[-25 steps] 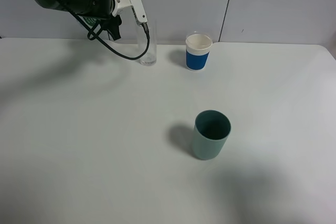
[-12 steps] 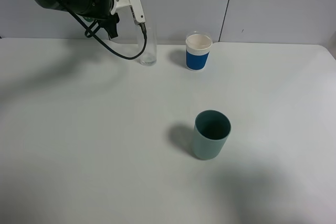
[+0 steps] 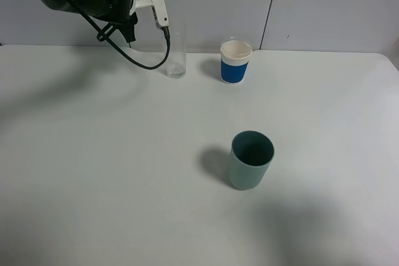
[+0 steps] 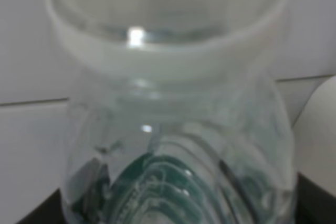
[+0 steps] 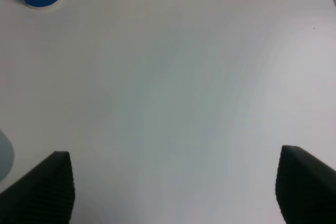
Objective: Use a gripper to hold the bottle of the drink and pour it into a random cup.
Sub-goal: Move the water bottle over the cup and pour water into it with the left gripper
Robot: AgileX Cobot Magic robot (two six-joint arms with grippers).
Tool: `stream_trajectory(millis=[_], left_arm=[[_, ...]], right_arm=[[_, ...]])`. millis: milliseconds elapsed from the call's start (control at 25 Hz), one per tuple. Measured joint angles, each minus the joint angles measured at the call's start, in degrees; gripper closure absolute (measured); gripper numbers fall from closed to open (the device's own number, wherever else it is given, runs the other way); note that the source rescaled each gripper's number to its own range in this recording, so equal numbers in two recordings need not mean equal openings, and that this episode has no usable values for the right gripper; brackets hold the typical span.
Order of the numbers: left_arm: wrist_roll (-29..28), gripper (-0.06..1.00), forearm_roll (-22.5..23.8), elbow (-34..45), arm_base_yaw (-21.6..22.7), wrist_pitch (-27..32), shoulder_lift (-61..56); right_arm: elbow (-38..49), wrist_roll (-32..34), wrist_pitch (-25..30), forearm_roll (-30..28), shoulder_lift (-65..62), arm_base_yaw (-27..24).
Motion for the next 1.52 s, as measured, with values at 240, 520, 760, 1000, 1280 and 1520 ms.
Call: stream_trajectory(millis=[240, 520, 760, 1000, 1280, 1520], left_arm=[[0.5, 0.91, 0.4, 0.0, 0.0, 0.3, 0.0], [2.3, 0.91, 1.0, 0.0, 0.0, 0.4, 0.0], [2.5, 0.91, 1.1, 0.0, 0.0, 0.4, 0.0], [2.8, 0.91, 1.1, 0.0, 0.0, 1.0, 0.0], [5.5, 0.91, 1.1, 0.0, 0.0, 1.0, 0.0], [7.5, 0.91, 1.1, 0.0, 0.0, 1.0, 0.0]], right_arm=[[0.0, 0.0, 0.0, 0.0, 0.0, 0.0], [0.0, 0.0, 0.0, 0.0, 0.0, 0.0], [0.0, 0.0, 0.0, 0.0, 0.0, 0.0], [0.0, 0.0, 0.0, 0.0, 0.0, 0.0], [0.0, 0.0, 0.0, 0.0, 0.0, 0.0], [0.0, 0.0, 0.0, 0.0, 0.0, 0.0]])
